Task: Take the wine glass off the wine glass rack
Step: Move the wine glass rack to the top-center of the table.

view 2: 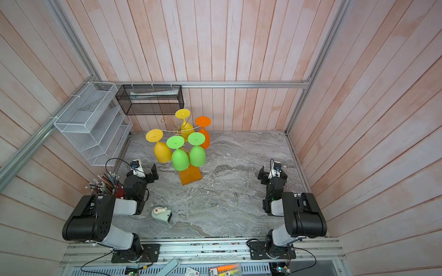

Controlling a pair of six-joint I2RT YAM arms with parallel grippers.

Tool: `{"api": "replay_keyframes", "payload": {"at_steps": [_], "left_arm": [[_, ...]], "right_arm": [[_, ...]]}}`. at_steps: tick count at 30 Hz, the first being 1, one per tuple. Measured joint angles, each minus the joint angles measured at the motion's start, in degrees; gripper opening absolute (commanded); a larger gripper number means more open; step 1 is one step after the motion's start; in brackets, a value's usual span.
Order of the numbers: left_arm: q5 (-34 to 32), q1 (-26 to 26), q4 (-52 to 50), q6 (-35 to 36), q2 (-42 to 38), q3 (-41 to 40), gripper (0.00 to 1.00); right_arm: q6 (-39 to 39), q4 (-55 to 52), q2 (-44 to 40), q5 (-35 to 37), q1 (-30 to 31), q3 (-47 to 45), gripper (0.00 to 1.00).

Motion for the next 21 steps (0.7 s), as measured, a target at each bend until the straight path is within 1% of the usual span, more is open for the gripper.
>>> {"api": "replay_keyframes", "payload": {"at_steps": [8, 12, 17, 21], "left_arm": [[-0.02, 0.0, 0.0, -0.02, 0.0, 0.0, 1.0], [-0.55, -0.07, 1.73, -0.04, -0.13, -1.38, 1.0], [-2.86, -1.4, 4.35, 0.0, -0.94, -4.42, 1.0], [-5.01, -2.03, 4.42, -0.04, -4.17, -5.16, 1.0]], "right_arm": [[0.02, 0.09, 0.0, 0.02, 0.02, 0.0, 0.98], [-0.22, 2.32, -0.42, 0.0, 0.5, -1.38, 0.98], [-1.84, 4.94, -1.6, 0.07, 2.56, -4.11, 0.97], [-2.82, 5.7, -3.21, 0.48, 3.52, -4.57, 0.97]]}}
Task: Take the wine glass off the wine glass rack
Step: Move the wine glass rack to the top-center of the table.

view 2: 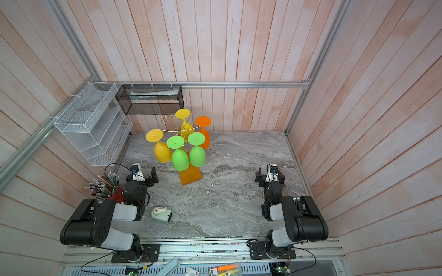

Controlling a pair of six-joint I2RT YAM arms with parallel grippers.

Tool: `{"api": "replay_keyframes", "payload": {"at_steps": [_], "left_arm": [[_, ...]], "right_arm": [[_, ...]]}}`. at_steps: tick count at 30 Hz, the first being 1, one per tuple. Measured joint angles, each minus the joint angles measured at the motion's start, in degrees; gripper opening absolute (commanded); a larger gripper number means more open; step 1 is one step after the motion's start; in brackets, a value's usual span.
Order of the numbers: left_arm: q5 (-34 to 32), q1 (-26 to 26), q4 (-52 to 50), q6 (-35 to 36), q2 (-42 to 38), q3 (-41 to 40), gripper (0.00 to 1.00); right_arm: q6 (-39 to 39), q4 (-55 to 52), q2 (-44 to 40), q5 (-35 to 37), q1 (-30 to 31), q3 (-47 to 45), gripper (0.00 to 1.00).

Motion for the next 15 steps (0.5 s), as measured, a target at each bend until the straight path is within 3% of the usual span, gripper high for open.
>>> {"api": "replay_keyframes", "payload": {"at_steps": [15], "left_arm": [[-7.3, -3.76, -16.39, -0.09, -11.52, 6.67, 1.0]], "right_arm": [[-0.68, -3.5, -10.12, 4.39, 1.84, -0.59, 0.94]]}}
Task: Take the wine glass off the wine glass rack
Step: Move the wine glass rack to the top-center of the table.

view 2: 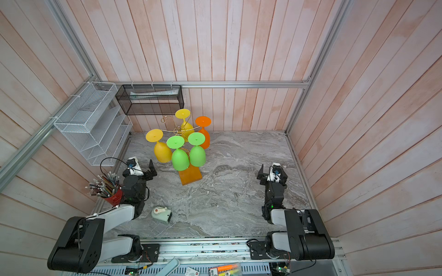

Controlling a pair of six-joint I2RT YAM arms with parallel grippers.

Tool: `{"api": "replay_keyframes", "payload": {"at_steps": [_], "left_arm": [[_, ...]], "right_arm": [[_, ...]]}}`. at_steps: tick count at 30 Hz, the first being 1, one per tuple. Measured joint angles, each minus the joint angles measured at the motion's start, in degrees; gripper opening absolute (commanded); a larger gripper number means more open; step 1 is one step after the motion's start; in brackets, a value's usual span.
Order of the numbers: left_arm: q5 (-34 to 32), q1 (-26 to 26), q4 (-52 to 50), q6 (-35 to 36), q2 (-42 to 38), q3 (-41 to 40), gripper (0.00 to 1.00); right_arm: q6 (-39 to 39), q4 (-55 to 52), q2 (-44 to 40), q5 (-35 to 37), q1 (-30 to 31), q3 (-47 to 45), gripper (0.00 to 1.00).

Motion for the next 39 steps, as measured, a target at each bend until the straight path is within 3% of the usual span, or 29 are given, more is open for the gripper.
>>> {"api": "replay_keyframes", "payload": {"at_steps": [8, 15, 22, 27, 39], "left_arm": [[-0.66, 0.0, -8.68, -3.48, 1.14, 4.81, 1.0], [0.07, 1.79, -14.78, -8.57, 1.79, 6.71, 1.0], [2.58, 4.11, -22.75, -15.23, 3.21, 12.44, 1.0], [8.35, 7.43, -29.53, -22.58, 5.33, 16.61, 0.99], [23.34, 9.2, -38.75, -31.85, 11.28, 22.14, 0.93]], "right_arm": [[1.79, -13.68, -12.79, 2.51, 3.13, 5.22, 0.93], [13.22, -22.86, -20.26, 1.05, 7.54, 9.57, 0.92], [25.14, -29.42, -15.08, -1.18, 20.74, 10.62, 0.9], [31.19, -29.66, -8.35, -3.13, 27.67, 11.06, 0.87], [33.38, -25.66, 4.63, -11.17, 34.71, 15.41, 0.74]]}}
